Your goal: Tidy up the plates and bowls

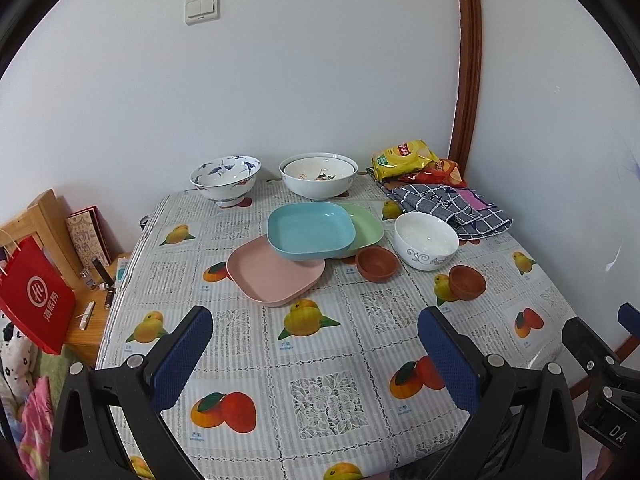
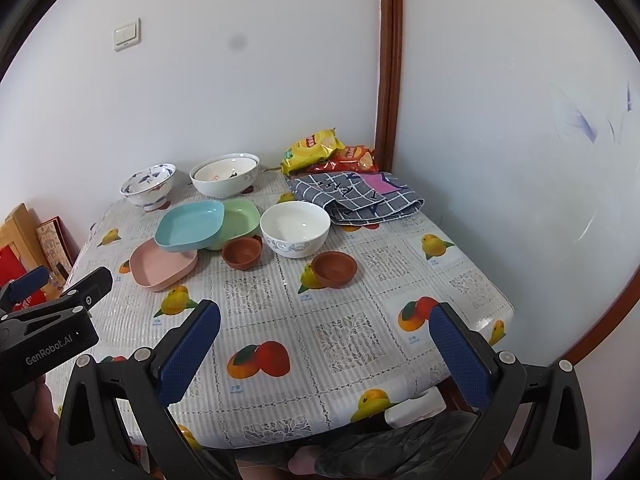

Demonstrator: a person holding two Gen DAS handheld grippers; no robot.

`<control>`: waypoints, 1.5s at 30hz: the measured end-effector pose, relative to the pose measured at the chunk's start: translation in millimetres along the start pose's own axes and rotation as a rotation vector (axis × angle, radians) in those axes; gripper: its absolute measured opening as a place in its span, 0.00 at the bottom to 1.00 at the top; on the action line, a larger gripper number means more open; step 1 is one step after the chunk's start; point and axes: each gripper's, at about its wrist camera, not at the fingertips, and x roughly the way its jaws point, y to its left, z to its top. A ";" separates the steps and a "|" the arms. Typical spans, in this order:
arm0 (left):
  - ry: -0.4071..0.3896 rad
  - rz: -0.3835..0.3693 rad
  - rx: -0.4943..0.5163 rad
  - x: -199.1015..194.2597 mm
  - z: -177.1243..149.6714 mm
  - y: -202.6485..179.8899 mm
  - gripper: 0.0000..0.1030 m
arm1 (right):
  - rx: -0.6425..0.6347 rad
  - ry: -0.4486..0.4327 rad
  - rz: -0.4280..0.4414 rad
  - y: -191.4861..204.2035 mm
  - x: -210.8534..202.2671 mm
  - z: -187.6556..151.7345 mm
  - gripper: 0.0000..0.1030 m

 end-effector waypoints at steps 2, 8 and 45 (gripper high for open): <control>0.001 0.000 0.000 0.2 0.4 -0.4 1.00 | 0.000 -0.001 0.001 0.2 -0.4 0.1 1.00; 0.001 0.001 0.000 -0.5 0.3 -0.6 1.00 | -0.003 -0.002 0.003 0.3 -0.8 0.5 1.00; -0.003 0.000 -0.001 -2.8 -1.6 -0.1 1.00 | -0.015 -0.014 0.003 5.9 -5.1 -0.4 1.00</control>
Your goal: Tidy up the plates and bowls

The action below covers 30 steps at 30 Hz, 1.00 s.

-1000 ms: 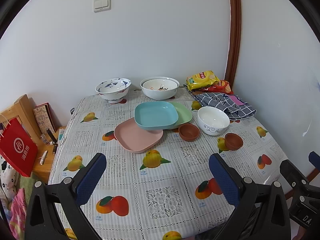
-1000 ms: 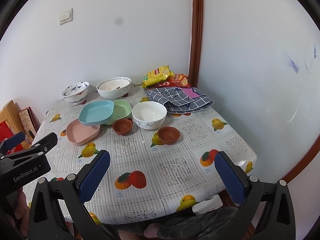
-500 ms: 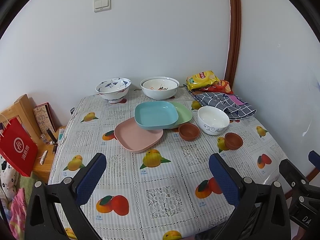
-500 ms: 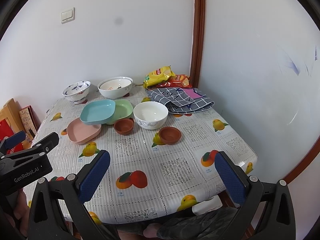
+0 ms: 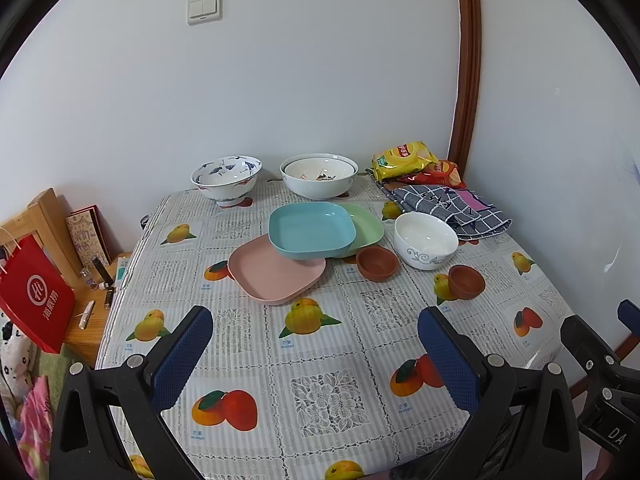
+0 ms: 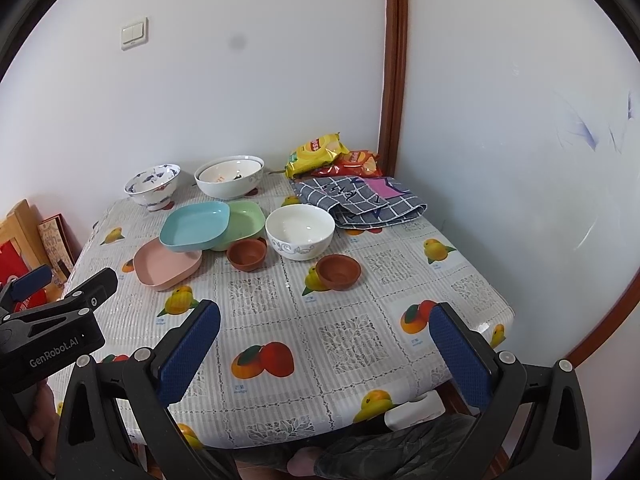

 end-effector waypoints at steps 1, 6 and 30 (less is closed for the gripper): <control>0.000 0.000 0.000 0.0 0.0 -0.1 1.00 | 0.001 0.000 -0.001 0.1 0.0 0.1 1.00; -0.001 -0.001 -0.001 -0.4 -0.3 -0.7 1.00 | 0.001 -0.003 -0.001 0.0 -1.0 0.4 1.00; 0.053 -0.033 0.003 41.9 5.2 0.8 1.00 | 0.091 -0.041 0.064 -9.3 16.9 2.9 1.00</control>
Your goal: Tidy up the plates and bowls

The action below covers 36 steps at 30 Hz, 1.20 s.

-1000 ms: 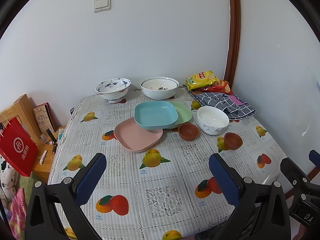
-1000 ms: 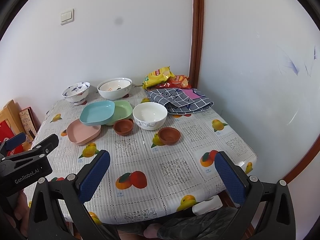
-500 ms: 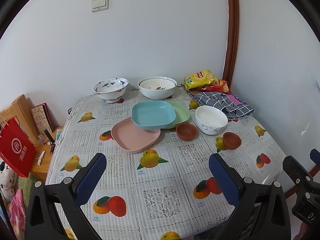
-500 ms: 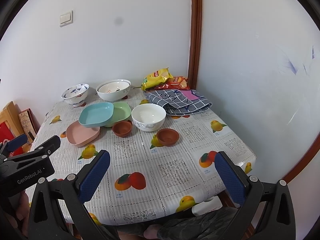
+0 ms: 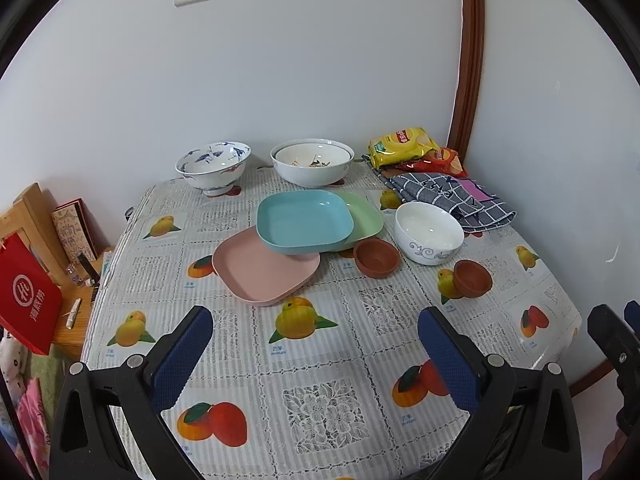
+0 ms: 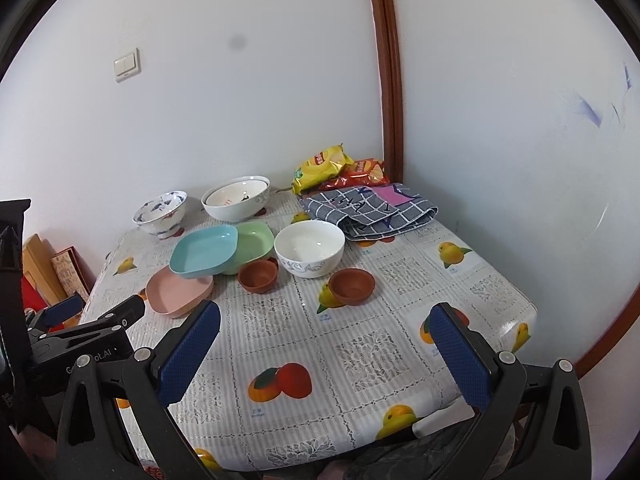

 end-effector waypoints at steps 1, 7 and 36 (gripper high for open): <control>0.004 -0.002 0.001 2.9 0.4 -0.2 1.00 | -0.003 0.006 -0.002 0.6 4.0 -0.3 1.00; 0.022 -0.017 0.009 22.5 6.7 0.6 1.00 | -0.028 0.040 -0.018 5.7 28.3 -2.6 0.98; 0.160 0.049 -0.101 158.5 77.3 65.1 0.38 | -0.146 0.247 0.155 102.9 196.2 55.1 0.63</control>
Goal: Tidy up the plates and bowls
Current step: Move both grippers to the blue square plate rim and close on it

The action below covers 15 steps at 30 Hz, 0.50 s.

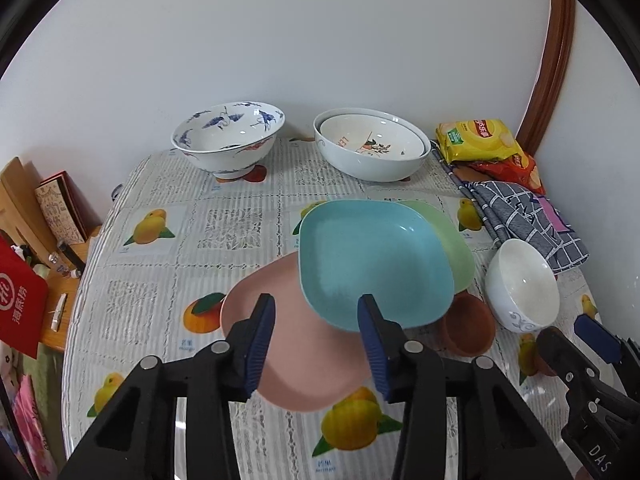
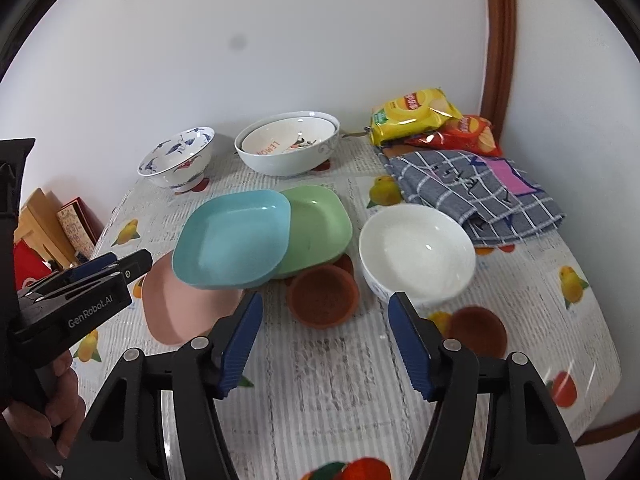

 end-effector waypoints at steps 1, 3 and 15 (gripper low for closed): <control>0.002 0.001 0.004 3.9 2.2 -0.4 0.37 | -0.004 0.004 0.007 2.1 6.0 4.2 0.61; 0.017 -0.004 0.009 14.1 8.6 -1.1 0.37 | -0.003 0.010 0.029 5.2 16.5 10.4 0.58; 0.072 -0.030 0.014 66.8 36.9 -1.9 0.43 | -0.016 0.059 0.075 16.7 76.8 35.8 0.57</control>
